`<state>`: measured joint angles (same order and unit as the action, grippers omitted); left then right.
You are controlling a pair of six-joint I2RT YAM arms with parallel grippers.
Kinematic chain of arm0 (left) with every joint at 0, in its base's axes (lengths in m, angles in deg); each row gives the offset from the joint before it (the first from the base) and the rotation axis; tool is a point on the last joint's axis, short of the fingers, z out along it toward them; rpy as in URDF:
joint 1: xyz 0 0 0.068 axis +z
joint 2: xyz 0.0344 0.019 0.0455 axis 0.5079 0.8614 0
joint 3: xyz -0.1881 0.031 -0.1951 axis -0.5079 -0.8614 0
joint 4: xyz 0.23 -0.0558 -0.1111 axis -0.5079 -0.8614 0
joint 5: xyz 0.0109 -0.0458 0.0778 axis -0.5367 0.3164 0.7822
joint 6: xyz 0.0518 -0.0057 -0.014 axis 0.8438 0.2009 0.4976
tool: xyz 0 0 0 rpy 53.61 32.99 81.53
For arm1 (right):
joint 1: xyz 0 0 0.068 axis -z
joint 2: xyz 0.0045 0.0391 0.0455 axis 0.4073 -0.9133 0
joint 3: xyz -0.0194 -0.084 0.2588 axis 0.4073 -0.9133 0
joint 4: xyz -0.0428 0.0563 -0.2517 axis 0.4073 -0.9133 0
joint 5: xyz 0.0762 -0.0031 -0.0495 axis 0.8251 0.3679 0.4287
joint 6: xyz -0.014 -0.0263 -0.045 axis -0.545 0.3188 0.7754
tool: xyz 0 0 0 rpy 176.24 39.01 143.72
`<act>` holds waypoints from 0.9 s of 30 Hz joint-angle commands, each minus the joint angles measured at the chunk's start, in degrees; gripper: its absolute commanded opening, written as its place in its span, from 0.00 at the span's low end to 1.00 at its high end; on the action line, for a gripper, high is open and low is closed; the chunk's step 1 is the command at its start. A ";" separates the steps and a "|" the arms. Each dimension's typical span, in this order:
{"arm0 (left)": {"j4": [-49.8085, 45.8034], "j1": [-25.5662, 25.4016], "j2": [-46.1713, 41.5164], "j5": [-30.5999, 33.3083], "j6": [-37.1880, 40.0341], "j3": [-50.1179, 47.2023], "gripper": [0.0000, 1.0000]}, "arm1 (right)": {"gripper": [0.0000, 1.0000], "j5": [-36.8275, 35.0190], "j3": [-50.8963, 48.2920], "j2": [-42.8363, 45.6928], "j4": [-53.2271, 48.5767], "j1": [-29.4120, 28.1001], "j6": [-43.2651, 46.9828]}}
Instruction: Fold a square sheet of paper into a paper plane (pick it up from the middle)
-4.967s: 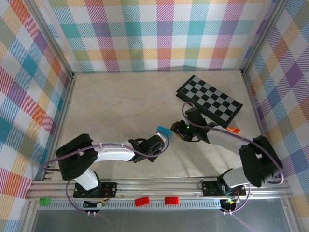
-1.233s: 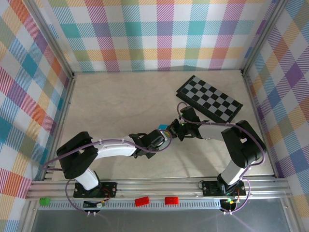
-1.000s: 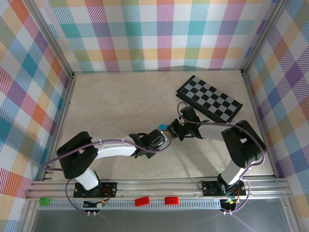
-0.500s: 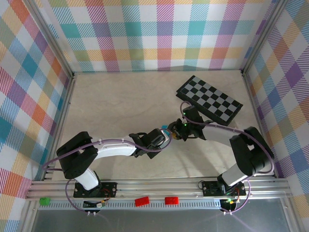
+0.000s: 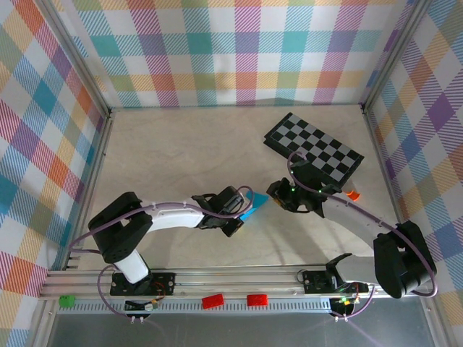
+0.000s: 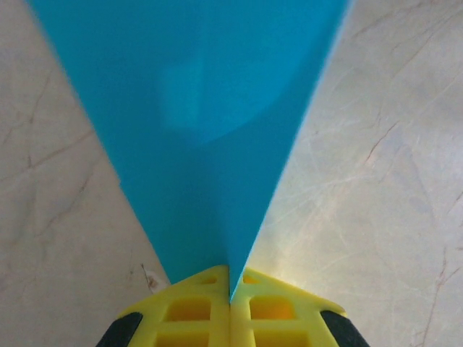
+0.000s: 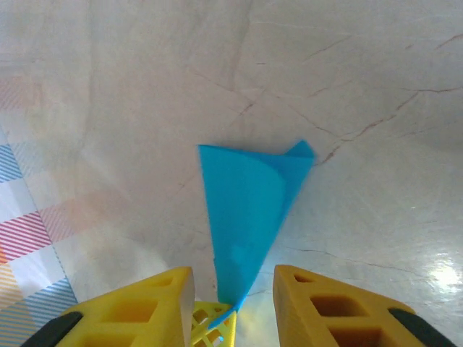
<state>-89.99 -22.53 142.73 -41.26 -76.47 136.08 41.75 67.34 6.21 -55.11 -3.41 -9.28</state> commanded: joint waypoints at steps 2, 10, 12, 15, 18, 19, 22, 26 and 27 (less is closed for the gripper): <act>-0.73 0.46 2.18 -2.37 -1.63 0.57 0.01 | 0.34 -0.47 -0.77 -0.65 -1.92 0.20 1.61; -1.04 1.28 4.10 -5.47 -2.26 1.31 0.01 | 0.32 3.21 -2.47 -2.75 4.24 0.20 3.42; -0.99 1.62 5.03 -7.07 -2.45 1.66 0.00 | 0.32 3.91 -4.47 -2.25 7.50 0.20 4.72; -1.02 2.17 6.18 -9.66 -3.23 2.58 0.00 | 0.29 4.08 -7.88 0.12 10.40 0.20 6.79; -0.99 3.22 8.02 -14.00 -4.28 3.53 0.00 | 0.24 7.47 -11.17 3.24 13.93 0.20 8.54; -1.23 3.62 8.81 -15.09 -4.62 4.03 0.00 | 0.23 9.13 -11.93 3.88 14.67 0.18 8.82; -1.70 4.12 10.91 -17.96 -5.24 5.55 0.00 | 0.16 14.14 -14.20 4.33 19.23 0.12 8.71; -1.30 4.50 12.15 -20.22 -6.22 6.66 0.00 | 0.11 18.10 -15.77 1.90 26.85 -1.00 6.80; -1.35 4.58 12.24 -20.37 -6.36 6.74 0.00 | 0.11 18.11 -15.28 1.02 27.22 -1.56 6.88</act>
<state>-88.14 -18.21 151.89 -59.84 -81.71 143.53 55.39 52.00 8.87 -35.11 -3.91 -2.54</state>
